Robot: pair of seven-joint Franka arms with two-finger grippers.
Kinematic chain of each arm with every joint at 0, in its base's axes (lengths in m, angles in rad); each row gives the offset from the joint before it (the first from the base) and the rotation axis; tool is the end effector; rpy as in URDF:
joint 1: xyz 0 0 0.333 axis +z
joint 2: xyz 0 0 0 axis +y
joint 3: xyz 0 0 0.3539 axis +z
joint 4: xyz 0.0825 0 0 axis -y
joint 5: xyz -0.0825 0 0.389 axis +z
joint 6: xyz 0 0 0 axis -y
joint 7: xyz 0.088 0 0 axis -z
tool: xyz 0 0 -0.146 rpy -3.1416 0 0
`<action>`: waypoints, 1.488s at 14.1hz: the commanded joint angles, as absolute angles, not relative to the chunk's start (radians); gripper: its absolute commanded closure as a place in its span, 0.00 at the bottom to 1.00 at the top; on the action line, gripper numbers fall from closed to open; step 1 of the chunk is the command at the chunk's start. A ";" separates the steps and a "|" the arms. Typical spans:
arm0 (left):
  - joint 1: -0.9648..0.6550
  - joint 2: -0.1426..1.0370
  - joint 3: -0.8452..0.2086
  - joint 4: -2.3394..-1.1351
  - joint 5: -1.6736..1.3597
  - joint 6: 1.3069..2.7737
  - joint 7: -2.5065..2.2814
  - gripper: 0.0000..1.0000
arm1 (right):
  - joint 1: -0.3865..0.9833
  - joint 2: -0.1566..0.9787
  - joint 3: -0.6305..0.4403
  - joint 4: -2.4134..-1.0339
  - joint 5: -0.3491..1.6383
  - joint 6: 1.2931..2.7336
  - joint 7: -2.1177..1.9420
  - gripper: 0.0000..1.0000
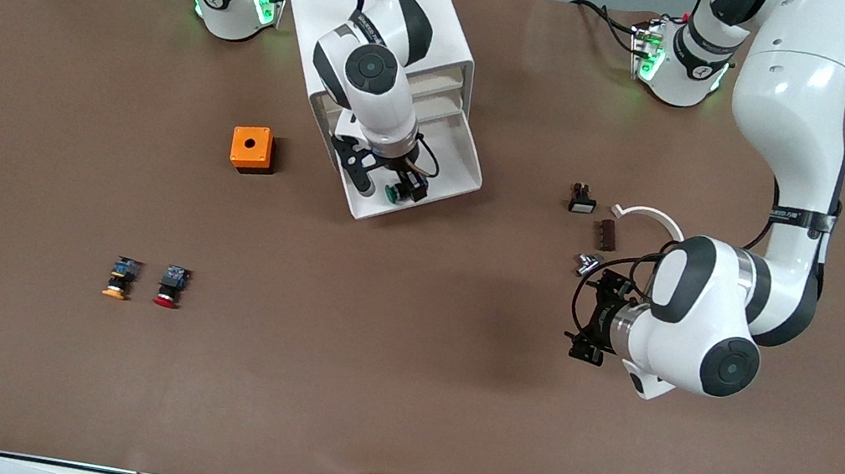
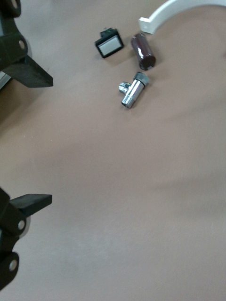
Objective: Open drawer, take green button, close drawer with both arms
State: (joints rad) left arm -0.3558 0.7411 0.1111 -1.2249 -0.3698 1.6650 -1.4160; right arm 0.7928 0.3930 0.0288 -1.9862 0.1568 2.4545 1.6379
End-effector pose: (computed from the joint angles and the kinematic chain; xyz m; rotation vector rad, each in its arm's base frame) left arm 0.6947 -0.2446 0.3064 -2.4792 -1.7771 0.6286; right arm 0.4329 0.4701 0.2654 -2.7040 1.3676 0.1263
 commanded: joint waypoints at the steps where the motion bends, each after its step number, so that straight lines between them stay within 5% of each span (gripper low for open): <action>1: -0.364 0.703 0.120 -1.230 -0.347 1.663 -1.232 0.01 | 0.805 0.391 0.018 -1.994 0.178 2.468 1.643 0.65; 6: -0.351 0.631 0.127 -1.233 -0.345 1.655 -0.908 0.01 | 0.796 0.358 0.014 -1.982 0.178 2.456 1.637 0.96; 12: -0.393 0.617 0.117 -1.239 -0.134 1.655 -0.746 0.01 | 0.646 0.330 0.011 -1.775 0.173 2.209 1.446 0.96; 21: -0.581 0.650 0.083 -1.359 -0.139 1.896 -0.834 0.01 | 0.339 0.437 0.011 -1.661 0.160 2.174 0.658 0.95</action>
